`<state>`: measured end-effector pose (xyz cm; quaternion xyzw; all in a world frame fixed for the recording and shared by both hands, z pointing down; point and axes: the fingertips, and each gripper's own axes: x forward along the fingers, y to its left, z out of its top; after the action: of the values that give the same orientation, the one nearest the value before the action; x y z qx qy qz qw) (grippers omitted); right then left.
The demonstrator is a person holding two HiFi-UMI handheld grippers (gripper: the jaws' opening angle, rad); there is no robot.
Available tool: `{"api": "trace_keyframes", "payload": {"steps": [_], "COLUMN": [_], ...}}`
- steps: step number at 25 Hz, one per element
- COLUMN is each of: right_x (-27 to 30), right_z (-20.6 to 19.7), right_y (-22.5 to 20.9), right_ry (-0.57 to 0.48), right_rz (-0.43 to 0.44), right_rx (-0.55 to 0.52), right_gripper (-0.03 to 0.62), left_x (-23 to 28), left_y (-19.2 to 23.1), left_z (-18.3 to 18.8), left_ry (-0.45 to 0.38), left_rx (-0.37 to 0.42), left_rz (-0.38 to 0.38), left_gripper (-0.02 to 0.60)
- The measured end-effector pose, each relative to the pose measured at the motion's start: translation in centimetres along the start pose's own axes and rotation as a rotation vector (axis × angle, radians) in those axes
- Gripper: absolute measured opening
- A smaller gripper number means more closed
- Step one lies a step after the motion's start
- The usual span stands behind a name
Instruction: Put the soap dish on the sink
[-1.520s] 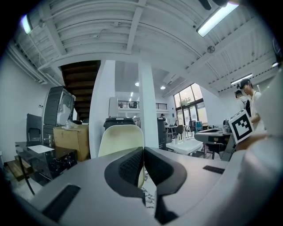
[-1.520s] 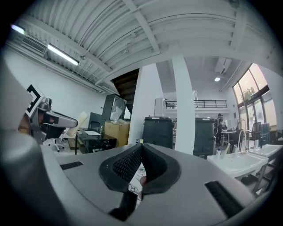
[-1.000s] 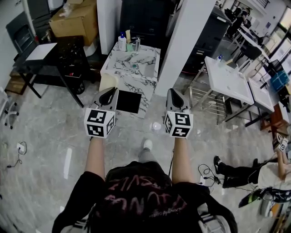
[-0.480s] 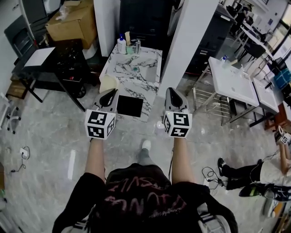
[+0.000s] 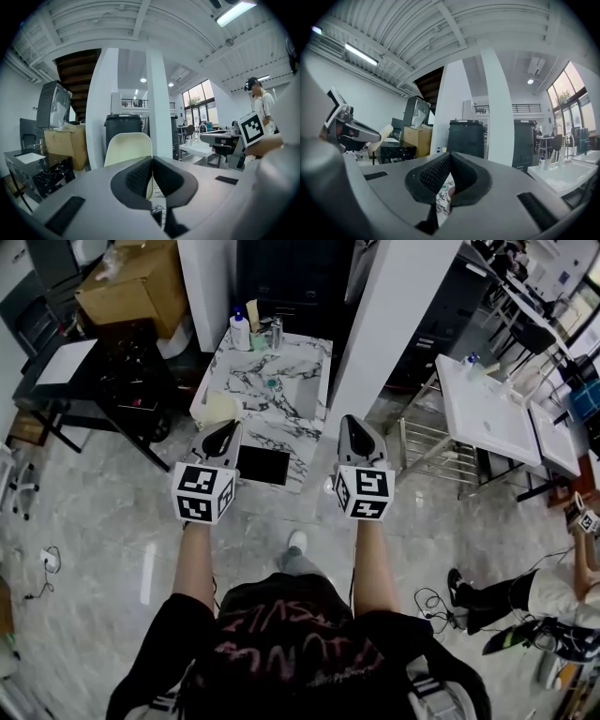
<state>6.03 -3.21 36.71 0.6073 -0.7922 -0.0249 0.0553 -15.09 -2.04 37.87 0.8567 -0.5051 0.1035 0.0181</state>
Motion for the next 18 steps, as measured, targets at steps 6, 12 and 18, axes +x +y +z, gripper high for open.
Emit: {"api": "trace_keyframes", "payload": {"steps": [6, 12, 18], "right_x": [6.2, 11.6, 14.6], "right_z": [-0.8, 0.0, 0.0], "right_y": [-3.5, -7.7, -10.6], "right_ry": [0.012, -0.019, -0.008], "right_rz": [0.030, 0.045, 0.069], "right_rx": [0.002, 0.020, 0.026], "right_gripper": [0.014, 0.014, 0.014], "left_x": [7.2, 13.7, 17.7], "left_y": [0.9, 1.5, 1.0], "left_z": [0.9, 2.5, 4.7], "left_ry": [0.017, 0.038, 0.041], "left_rx": [-0.004, 0.001, 0.012], "left_rz": [-0.001, 0.017, 0.016], "left_gripper": [0.020, 0.020, 0.020]}}
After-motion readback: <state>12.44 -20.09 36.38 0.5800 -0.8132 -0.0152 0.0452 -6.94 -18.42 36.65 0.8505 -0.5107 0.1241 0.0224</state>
